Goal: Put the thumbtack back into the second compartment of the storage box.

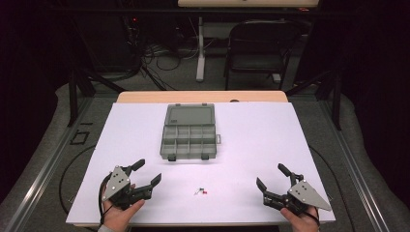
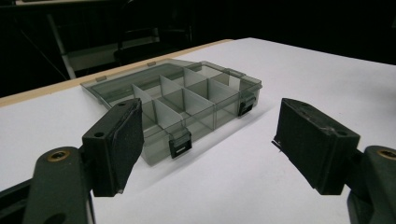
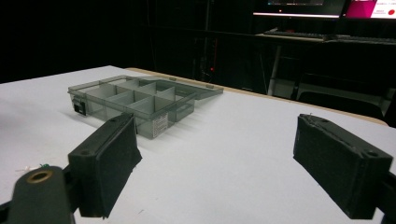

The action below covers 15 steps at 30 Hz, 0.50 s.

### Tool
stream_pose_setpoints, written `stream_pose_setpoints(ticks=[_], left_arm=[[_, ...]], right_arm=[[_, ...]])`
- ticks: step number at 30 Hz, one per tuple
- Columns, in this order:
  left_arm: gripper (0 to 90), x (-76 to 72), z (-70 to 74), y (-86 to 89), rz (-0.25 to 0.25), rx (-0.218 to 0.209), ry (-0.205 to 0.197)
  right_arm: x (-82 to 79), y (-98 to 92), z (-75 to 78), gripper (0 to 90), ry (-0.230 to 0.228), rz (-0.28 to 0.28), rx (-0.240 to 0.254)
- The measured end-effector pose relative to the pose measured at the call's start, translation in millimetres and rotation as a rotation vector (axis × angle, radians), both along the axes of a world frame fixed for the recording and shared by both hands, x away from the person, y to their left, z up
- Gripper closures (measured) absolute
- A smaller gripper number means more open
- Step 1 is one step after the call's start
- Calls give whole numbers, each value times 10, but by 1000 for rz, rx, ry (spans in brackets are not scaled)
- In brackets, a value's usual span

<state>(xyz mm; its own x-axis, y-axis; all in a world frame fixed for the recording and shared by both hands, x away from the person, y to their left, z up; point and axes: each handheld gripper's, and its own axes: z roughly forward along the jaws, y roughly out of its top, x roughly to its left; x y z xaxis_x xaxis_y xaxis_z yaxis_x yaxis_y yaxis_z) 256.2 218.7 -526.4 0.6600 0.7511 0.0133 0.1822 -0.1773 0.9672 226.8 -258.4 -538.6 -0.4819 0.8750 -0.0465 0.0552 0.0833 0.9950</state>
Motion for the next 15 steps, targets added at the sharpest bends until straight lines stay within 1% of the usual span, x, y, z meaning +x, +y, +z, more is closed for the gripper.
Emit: stream_pose_setpoints(ticks=[2, 5, 7, 8, 9, 11, 12, 13, 14, 15], left_arm=[[233, 8, -17, -13, -19, 0, 19], [235, 10, -22, -27, -26, 5, 28], [259, 25, -28, -58, -37, 0, 58], [269, 25, -28, -58, -37, 0, 58], [274, 53, -10, -92, -28, -1, 81], [286, 69, 18, -109, -22, 4, 87], [288, 110, 94, -150, -7, 18, 96], [288, 130, 128, -173, -2, 19, 103], [288, 130, 128, -173, -2, 19, 103], [288, 169, 175, -218, 4, 31, 121]], right_arm=[[-3, 12, -3, 128, 1, 5, -3], [-7, 29, -10, 121, 7, 15, -17], [-8, 39, -12, 120, 7, 18, -22], [-9, 40, -11, 120, 7, 20, -23], [-12, 41, -11, 120, 9, 20, -23], [-10, 41, -12, 120, 10, 17, -21], [-7, 43, -15, 120, 19, 16, -18], [2, 50, -24, 120, 27, 19, -12], [9, 57, -33, 119, 36, 23, -15], [15, 68, -41, 115, 41, 27, -18]])
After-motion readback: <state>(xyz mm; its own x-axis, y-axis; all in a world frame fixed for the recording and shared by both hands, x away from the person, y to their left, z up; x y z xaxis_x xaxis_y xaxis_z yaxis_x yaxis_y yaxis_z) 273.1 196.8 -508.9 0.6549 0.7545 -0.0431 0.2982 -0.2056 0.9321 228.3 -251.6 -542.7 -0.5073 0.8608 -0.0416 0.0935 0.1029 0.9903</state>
